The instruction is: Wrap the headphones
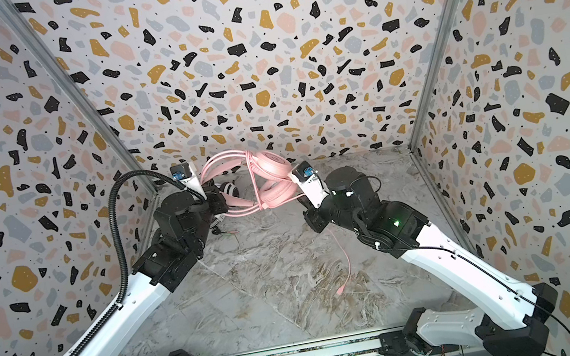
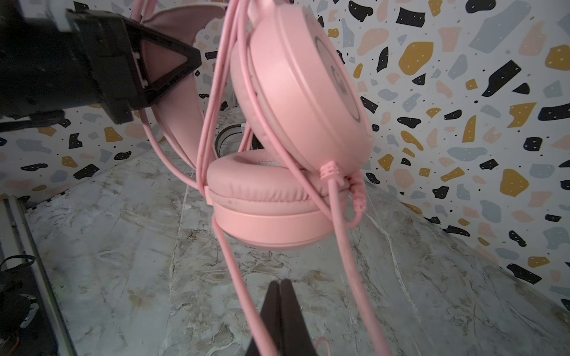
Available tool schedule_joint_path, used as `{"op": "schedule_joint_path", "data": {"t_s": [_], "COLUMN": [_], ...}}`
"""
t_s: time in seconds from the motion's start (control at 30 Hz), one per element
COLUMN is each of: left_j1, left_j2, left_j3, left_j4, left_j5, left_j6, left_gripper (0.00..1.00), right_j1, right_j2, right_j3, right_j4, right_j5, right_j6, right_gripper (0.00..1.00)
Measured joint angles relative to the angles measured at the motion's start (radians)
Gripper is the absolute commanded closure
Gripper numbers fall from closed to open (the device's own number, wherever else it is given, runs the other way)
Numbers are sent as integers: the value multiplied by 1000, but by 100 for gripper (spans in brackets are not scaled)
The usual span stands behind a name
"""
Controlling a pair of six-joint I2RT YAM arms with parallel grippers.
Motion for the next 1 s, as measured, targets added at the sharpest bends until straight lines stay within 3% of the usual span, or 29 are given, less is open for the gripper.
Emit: {"op": "schedule_joint_path", "data": {"t_s": [0.3, 0.47, 0.7, 1.0], "left_j1": [56, 69, 71, 56], "left_j2": [118, 169, 208, 191], "left_j3": [139, 202, 204, 153], "left_j4": [-116, -156, -183, -195], "left_j5": [14, 49, 99, 146], "left_j6": [-42, -43, -25, 16], "left_gripper": [100, 100, 100, 100], "right_j1": [68, 178, 339, 351], "right_j2": [-43, -10, 138, 163], "right_j3": [-8, -3, 90, 200], "right_j4": [16, 15, 0, -71], "right_j5": [-69, -53, 61, 332], "right_j6": [15, 26, 19, -80], "right_gripper": [93, 94, 94, 94]}}
